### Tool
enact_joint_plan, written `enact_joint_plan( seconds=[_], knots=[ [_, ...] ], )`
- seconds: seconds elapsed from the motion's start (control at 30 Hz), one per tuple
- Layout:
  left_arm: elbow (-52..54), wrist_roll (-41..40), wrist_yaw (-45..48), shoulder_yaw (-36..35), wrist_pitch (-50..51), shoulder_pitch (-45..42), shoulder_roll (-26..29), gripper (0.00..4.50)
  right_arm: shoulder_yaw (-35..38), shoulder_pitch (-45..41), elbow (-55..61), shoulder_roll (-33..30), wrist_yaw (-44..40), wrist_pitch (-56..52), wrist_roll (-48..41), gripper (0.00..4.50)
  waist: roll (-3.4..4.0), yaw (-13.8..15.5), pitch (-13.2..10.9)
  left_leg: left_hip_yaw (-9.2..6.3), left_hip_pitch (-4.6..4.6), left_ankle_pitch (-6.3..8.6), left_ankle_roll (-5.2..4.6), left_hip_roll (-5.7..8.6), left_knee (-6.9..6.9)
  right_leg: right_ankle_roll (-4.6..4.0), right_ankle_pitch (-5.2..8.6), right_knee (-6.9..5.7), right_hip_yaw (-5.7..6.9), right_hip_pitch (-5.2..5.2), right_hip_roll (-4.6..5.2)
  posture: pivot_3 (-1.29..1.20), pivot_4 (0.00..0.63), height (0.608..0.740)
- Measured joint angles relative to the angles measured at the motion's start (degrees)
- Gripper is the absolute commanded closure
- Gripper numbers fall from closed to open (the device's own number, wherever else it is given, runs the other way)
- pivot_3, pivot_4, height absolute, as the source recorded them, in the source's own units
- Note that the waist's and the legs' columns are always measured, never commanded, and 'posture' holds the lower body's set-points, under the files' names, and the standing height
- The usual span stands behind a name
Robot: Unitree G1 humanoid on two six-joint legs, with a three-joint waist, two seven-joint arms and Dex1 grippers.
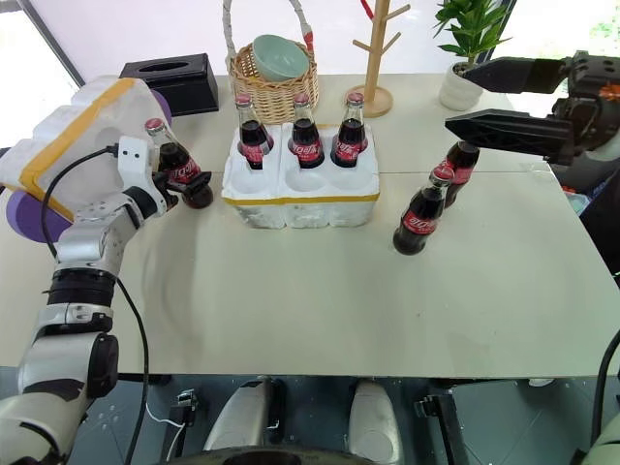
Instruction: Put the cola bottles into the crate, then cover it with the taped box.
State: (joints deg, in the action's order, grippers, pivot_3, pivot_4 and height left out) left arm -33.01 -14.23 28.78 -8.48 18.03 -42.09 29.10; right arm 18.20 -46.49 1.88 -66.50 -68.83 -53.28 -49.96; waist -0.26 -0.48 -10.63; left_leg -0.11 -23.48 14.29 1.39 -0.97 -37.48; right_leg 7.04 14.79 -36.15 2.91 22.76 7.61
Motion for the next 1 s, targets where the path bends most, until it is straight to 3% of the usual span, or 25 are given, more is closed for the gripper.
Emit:
enact_joint_plan(
  seconds=[0.1, 0.17, 0.37, 0.53, 0.67, 0.83, 1.0],
  knots=[
    [-2.28, 0.63, 0.70, 0.01, -1.76, -0.69, -0.45, 0.86, 0.00, 0.00, -0.56, 0.23, 0.68, 0.68, 0.34, 0.00, -0.01, -0.02, 0.00, 0.00, 0.00, 0.00, 0.01, 0.00, 0.00, 0.00, 0.00, 0.00, 0.00, 0.00, 0.00, 0.00, 0.150, 0.736],
    [-2.36, 0.71, 1.51, 0.02, -2.30, -0.69, -0.54, 1.72, 0.00, 0.07, -1.09, 0.36, 1.13, 1.24, 1.00, 0.00, -0.02, -0.02, -0.01, 0.00, 0.00, -0.01, 0.01, 0.00, 0.00, 0.01, 0.00, -0.01, 0.00, 0.00, 0.00, 0.00, 0.150, 0.736],
    [4.99, -0.60, 5.16, -0.07, 3.29, 2.81, 2.24, 1.67, 0.01, 0.93, -1.15, 0.72, 1.78, 1.69, 1.69, 0.00, -0.19, -0.32, -0.12, 0.01, -0.03, -0.02, 0.03, -0.01, 0.03, 0.01, 0.00, 0.00, -0.01, 0.07, 0.00, 0.00, 0.150, 0.736],
    [21.88, -10.47, 12.61, -1.63, 19.34, 6.80, 8.76, 1.67, 0.27, 2.35, -1.08, 1.13, 2.52, 2.48, 1.93, 0.00, -0.61, -0.22, -0.44, -0.03, -0.29, -0.10, 0.18, -0.03, 0.04, 0.00, -0.01, -0.06, 0.00, 0.34, -0.01, 0.00, 0.150, 0.736],
    [30.93, -18.49, 15.78, -3.91, 29.51, 2.28, 12.79, 1.67, 0.52, 4.51, -0.98, 2.10, 3.28, 2.93, 1.94, 0.00, -0.63, 0.45, -0.46, -0.16, -0.67, -0.11, 0.19, -0.02, -0.34, 0.10, -0.07, -0.08, 0.08, 0.44, 0.00, 0.00, 0.150, 0.736],
    [31.76, -20.09, 15.75, -1.15, 31.52, -7.33, 8.83, 1.67, 1.04, 5.82, -0.34, 2.73, 4.54, 3.60, 1.90, 0.00, -0.63, 1.35, -0.46, -0.17, -0.81, -0.10, 0.18, 0.02, -0.61, 0.23, -0.21, -0.06, 0.07, 0.42, 0.01, 0.00, 0.150, 0.736],
    [26.11, -15.27, 17.02, 7.57, 27.06, -8.90, 3.78, 1.67, 1.76, 6.87, 0.15, 2.98, 5.81, 3.64, 1.81, 0.00, -0.64, 0.97, -0.46, -0.16, -0.84, -0.11, 0.17, 0.02, -0.60, 0.23, -0.21, -0.07, 0.07, 0.52, -0.02, 0.00, 0.150, 0.736]
  ],
)
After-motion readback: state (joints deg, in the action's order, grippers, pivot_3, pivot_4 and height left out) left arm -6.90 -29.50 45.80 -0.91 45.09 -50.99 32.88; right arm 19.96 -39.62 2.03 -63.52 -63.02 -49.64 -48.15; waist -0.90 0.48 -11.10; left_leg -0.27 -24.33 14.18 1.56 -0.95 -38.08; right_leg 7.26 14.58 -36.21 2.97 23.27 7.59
